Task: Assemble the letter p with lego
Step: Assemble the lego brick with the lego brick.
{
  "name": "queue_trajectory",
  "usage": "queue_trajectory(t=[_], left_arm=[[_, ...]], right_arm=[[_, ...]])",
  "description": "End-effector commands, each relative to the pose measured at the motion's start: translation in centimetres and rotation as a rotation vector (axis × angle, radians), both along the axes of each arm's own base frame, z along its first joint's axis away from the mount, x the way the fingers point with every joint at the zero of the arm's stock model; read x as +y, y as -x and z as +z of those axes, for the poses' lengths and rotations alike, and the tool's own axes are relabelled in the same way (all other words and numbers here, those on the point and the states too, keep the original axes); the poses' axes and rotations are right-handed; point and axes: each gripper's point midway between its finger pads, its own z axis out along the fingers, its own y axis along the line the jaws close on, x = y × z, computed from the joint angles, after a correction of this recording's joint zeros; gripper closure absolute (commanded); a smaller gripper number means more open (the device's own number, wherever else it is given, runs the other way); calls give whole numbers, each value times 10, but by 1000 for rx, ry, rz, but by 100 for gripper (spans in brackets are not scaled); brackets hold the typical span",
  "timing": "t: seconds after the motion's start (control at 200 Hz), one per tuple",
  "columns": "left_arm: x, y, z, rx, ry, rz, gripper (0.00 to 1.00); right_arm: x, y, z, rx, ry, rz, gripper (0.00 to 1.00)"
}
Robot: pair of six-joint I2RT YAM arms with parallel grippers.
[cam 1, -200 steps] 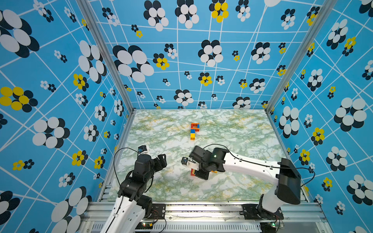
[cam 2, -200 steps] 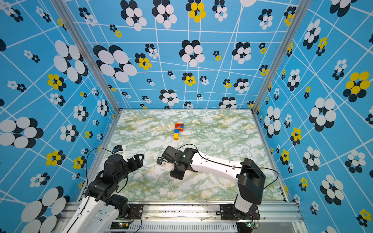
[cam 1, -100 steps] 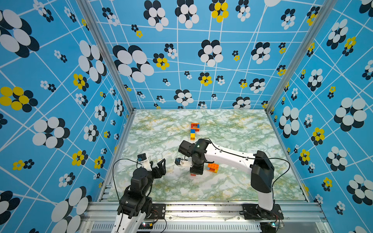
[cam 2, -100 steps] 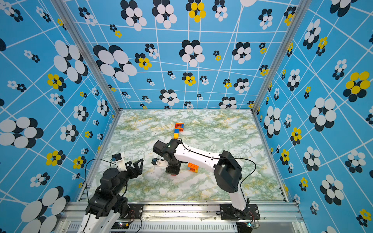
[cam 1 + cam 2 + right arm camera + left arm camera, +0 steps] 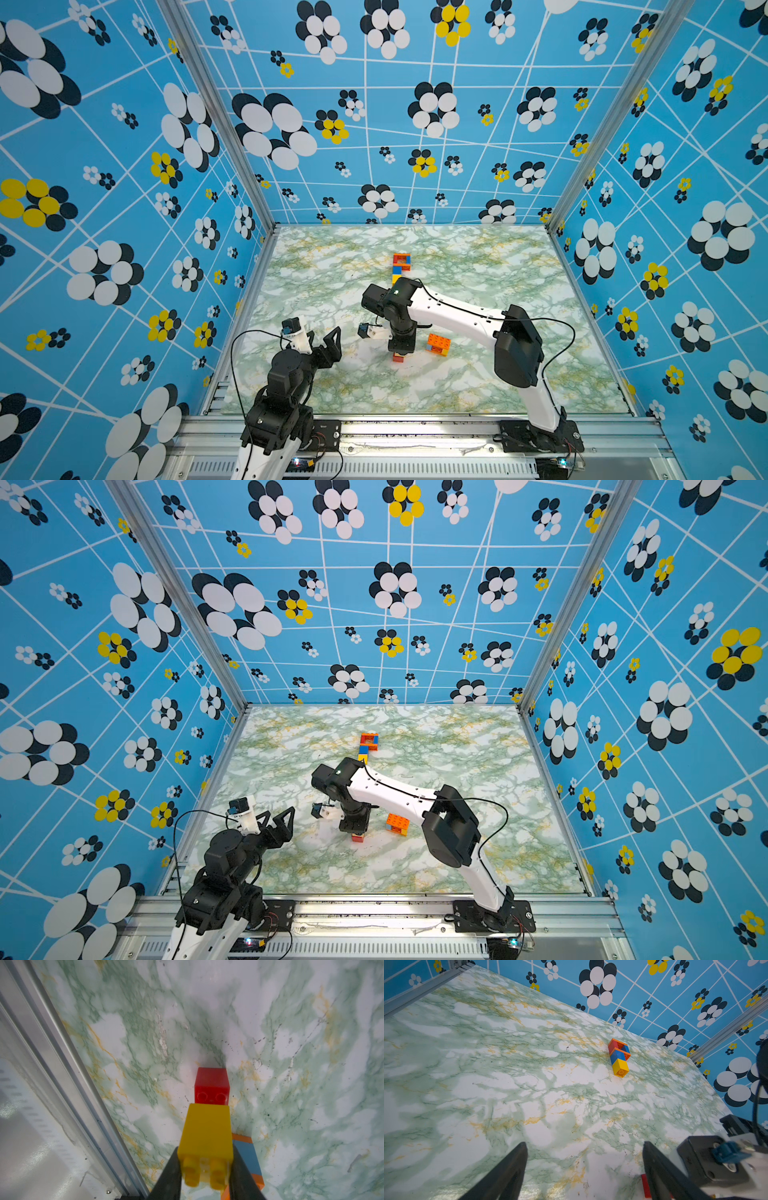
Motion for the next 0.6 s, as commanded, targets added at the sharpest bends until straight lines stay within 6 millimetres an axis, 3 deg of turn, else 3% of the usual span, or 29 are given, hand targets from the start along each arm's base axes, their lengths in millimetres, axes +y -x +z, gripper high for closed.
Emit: queue_trajectory(t=[0.0,0.595], left_arm=[[1,-2,-6,4,-18,-1,12],[1,-2,-6,3,-16,2,12]], right_arm=[[-5,5,-1,46,40,14,91],[-6,3,-19,84,134,20,91]])
